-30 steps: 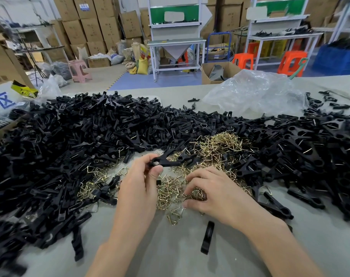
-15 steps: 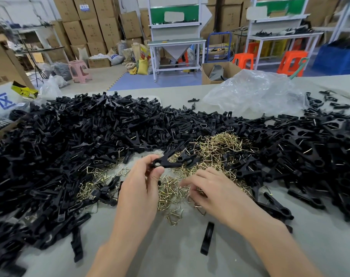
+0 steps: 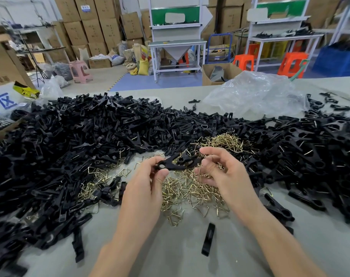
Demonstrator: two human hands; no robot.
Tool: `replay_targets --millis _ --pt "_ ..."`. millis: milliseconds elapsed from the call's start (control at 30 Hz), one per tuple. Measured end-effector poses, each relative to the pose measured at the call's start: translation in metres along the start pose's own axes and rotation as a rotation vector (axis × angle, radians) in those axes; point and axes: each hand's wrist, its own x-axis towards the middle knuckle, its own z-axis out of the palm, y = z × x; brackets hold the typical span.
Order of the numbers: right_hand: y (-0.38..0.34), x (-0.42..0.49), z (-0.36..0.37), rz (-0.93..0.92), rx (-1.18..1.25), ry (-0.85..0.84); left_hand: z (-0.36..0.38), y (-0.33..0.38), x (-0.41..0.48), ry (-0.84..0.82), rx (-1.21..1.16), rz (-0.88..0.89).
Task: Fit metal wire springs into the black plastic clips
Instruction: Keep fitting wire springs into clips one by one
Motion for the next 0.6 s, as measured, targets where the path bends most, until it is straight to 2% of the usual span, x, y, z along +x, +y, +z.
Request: replay_targets --millis 167,200,333,467,600 --pt "0.002 0.002 -0.003 0.041 0.065 0.035 0.001 0.002 -0.001 -0.029 0.024 0.024" --pt "0.003 0.002 -0.003 0.020 -0.007 0.040 0.002 0.002 -0.001 -0.037 0.027 0.024" --pt "0.010 0.000 -0.006 -0.174 -0.585 -0.021 0.002 0.002 -0.002 -0.044 0.057 0.045" --pt "0.013 -0.002 -0.006 -0.240 -0.742 -0.142 0.002 0.004 -0.002 -0.041 0.050 0.049" --pt "0.007 0.000 -0.014 -0.326 -0.976 -0.011 0.002 0.006 -0.003 -0.038 0.033 0.034"
